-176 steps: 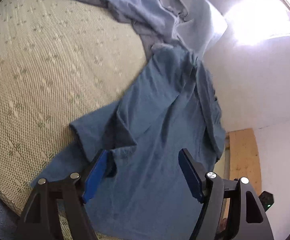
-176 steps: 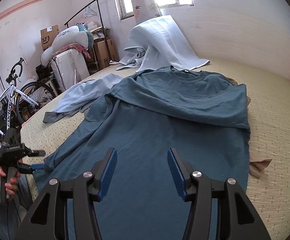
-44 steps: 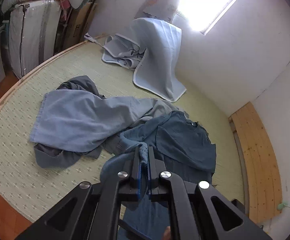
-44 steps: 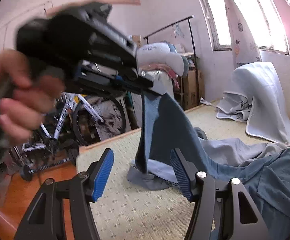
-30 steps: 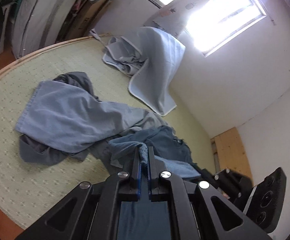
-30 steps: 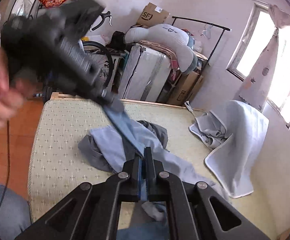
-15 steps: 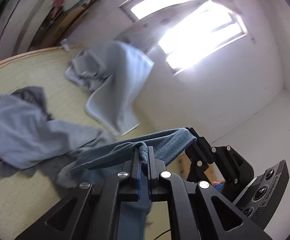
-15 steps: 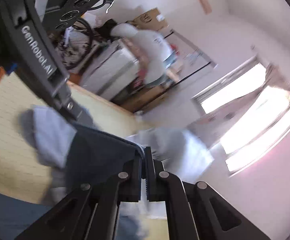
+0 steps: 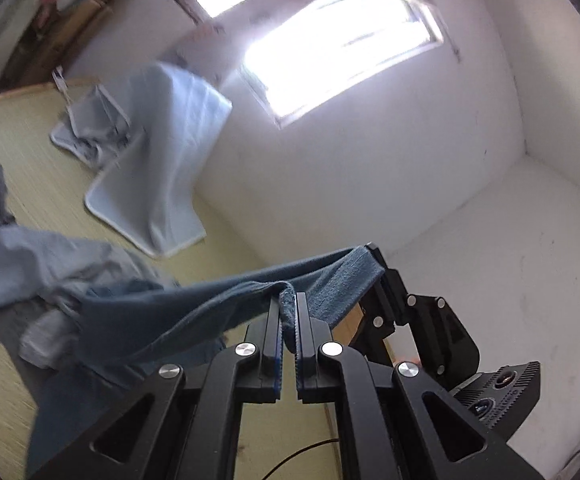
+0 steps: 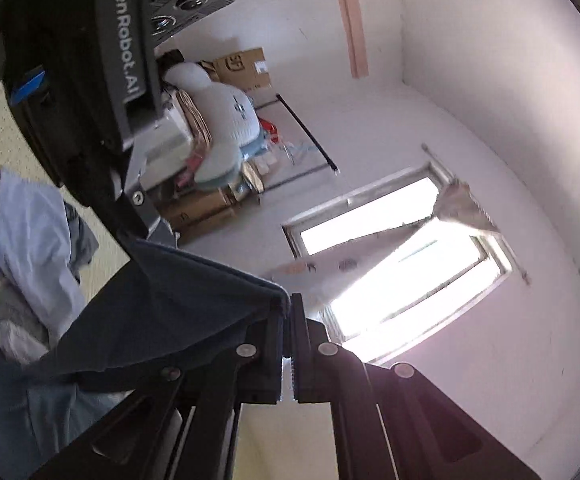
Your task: Fold clothes
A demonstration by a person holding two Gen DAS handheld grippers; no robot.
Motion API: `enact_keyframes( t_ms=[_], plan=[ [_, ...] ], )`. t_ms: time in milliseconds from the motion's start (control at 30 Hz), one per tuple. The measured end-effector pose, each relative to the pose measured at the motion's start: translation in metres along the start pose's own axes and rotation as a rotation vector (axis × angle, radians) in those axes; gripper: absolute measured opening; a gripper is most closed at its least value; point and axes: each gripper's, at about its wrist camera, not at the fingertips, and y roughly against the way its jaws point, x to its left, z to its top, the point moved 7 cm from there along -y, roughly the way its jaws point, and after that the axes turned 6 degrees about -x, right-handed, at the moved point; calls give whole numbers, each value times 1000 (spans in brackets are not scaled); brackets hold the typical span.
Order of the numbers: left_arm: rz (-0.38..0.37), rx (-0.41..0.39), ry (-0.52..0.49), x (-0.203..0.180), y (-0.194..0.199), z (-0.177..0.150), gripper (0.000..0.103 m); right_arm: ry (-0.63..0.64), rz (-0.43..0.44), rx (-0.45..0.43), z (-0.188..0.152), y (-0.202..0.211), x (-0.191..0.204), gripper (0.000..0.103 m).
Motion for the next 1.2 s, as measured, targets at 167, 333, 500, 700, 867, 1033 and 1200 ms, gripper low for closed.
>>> enact_keyframes(
  t_ms=[167, 333, 500, 700, 867, 1033, 1200],
  plan=[
    [-5, 99, 0, -15, -65, -61, 3, -73, 9, 57, -77, 29, -12, 0],
    [19, 198, 1, -11, -128, -124, 3, -112, 25, 149, -160, 62, -7, 0],
    [65, 297, 7, 6, -193, -192, 3, -179, 45, 257, -247, 94, 11, 0],
    [154, 404, -9, 43, -265, -276, 3, -257, 93, 368, -361, 120, 58, 0],
    [204, 478, 2, 83, -312, -325, 6, -320, 137, 471, -441, 141, 104, 0],
    [180, 543, 36, 108, -323, -345, 54, -381, 146, 530, -489, 161, 131, 0],
    [186, 496, -26, 132, -275, -309, 82, -451, 140, 562, -523, 182, 146, 4]
  ],
)
